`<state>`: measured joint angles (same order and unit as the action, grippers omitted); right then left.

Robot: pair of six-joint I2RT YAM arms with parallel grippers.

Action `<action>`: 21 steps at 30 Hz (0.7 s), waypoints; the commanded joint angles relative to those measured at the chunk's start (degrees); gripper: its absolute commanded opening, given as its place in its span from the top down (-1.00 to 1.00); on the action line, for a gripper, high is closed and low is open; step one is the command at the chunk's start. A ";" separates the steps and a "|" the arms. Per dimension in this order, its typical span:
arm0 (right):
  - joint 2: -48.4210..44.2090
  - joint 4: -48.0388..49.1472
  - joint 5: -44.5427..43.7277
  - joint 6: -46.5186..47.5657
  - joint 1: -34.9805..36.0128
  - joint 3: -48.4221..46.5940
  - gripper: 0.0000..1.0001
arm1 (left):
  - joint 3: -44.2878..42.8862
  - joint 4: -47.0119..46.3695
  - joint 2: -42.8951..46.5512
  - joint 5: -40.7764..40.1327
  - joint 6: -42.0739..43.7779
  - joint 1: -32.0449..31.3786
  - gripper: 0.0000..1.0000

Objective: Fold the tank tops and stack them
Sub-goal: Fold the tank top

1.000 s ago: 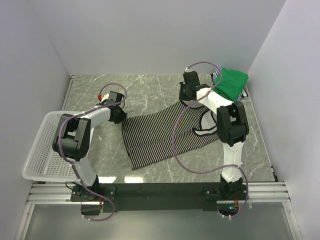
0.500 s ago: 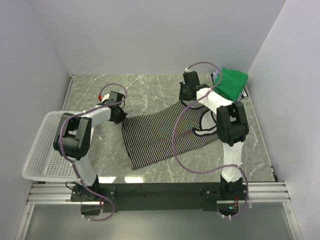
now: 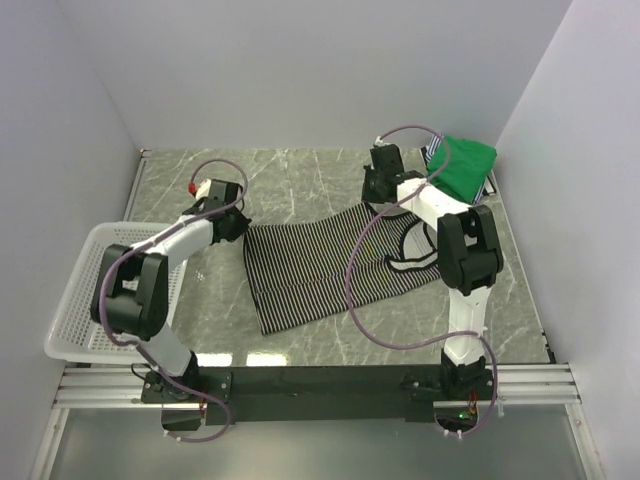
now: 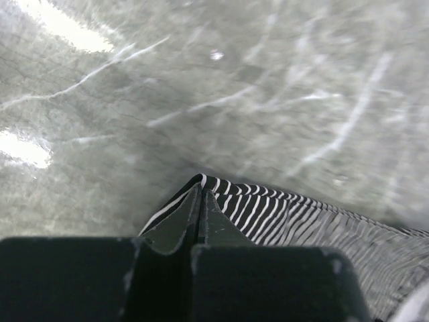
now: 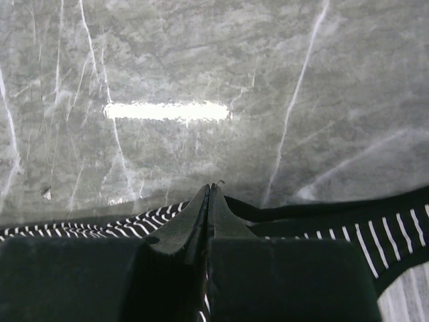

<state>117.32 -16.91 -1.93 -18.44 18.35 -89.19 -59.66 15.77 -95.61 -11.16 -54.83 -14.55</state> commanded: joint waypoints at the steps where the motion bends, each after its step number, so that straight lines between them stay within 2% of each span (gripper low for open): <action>1: -5.25 3.19 -1.05 -0.90 -0.60 1.38 1.00 | 1.47 -3.20 4.38 1.40 -1.24 0.04 0.99; 21: -22.47 9.44 -5.01 -7.05 -1.47 25.55 1.00 | 17.73 -5.48 20.99 1.84 -3.00 -4.44 0.99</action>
<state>99.39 -9.87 -4.29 -23.62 17.54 -65.82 -43.90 12.19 -77.80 -9.82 -56.84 -18.26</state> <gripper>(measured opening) 0.006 0.013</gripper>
